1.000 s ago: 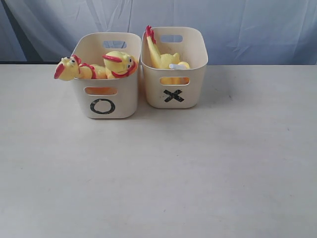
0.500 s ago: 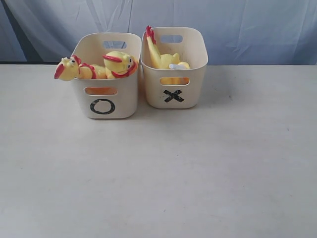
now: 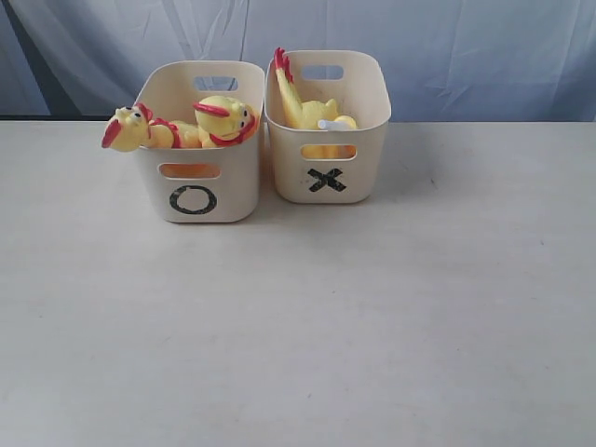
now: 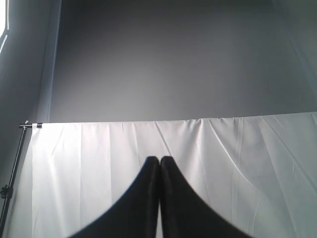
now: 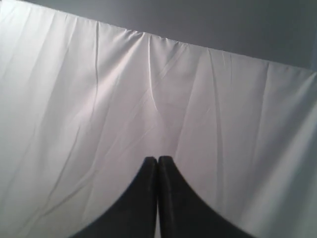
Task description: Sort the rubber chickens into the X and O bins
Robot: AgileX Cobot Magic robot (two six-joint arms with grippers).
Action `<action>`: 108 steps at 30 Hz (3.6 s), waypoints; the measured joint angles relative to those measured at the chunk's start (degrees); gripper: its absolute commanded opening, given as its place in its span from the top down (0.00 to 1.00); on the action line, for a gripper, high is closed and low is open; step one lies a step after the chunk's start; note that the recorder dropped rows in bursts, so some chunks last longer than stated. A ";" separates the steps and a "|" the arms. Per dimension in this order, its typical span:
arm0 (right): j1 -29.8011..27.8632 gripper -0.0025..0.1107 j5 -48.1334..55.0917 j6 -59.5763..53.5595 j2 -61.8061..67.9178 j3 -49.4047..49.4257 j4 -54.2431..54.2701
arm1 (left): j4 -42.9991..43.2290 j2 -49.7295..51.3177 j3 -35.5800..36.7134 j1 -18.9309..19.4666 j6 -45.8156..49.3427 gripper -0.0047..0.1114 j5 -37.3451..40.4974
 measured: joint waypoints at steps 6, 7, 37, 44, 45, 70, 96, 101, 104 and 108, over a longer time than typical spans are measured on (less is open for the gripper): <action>-0.09 0.98 -0.24 0.00 0.00 4.41 -8.78 | 0.00 0.00 3.56 0.00 0.00 0.96 0.00; -0.09 0.98 -0.24 0.00 0.00 5.73 -9.35 | 0.00 0.00 4.42 0.00 0.00 0.96 0.00; -0.09 0.98 1.01 0.00 0.10 29.99 -17.50 | -46.04 -0.10 40.86 0.23 0.00 0.96 0.37; -0.09 0.98 5.36 0.00 0.10 29.99 -20.99 | -68.59 -0.10 41.54 0.23 0.00 0.96 1.74; -0.09 0.98 6.42 0.00 0.10 29.99 -22.13 | -69.56 -0.10 41.54 0.23 0.00 0.96 2.47; -0.09 0.98 12.15 -0.03 0.10 29.99 -25.91 | -73.07 -0.10 41.77 0.23 0.00 0.96 22.25; -0.09 0.98 12.39 -0.03 0.10 29.99 -25.91 | -61.03 -0.10 41.77 0.23 75.72 0.96 22.25; -0.09 0.98 12.39 -0.03 0.10 29.99 -25.91 | -60.92 -0.10 41.77 0.23 83.79 0.96 22.25; -0.09 0.98 12.39 1.95 0.10 29.99 -25.91 | -60.58 -0.10 41.77 0.23 84.65 0.96 22.25; -0.09 0.98 12.39 7.51 0.10 29.99 -25.91 | -60.58 -0.10 41.77 0.23 84.92 0.96 22.25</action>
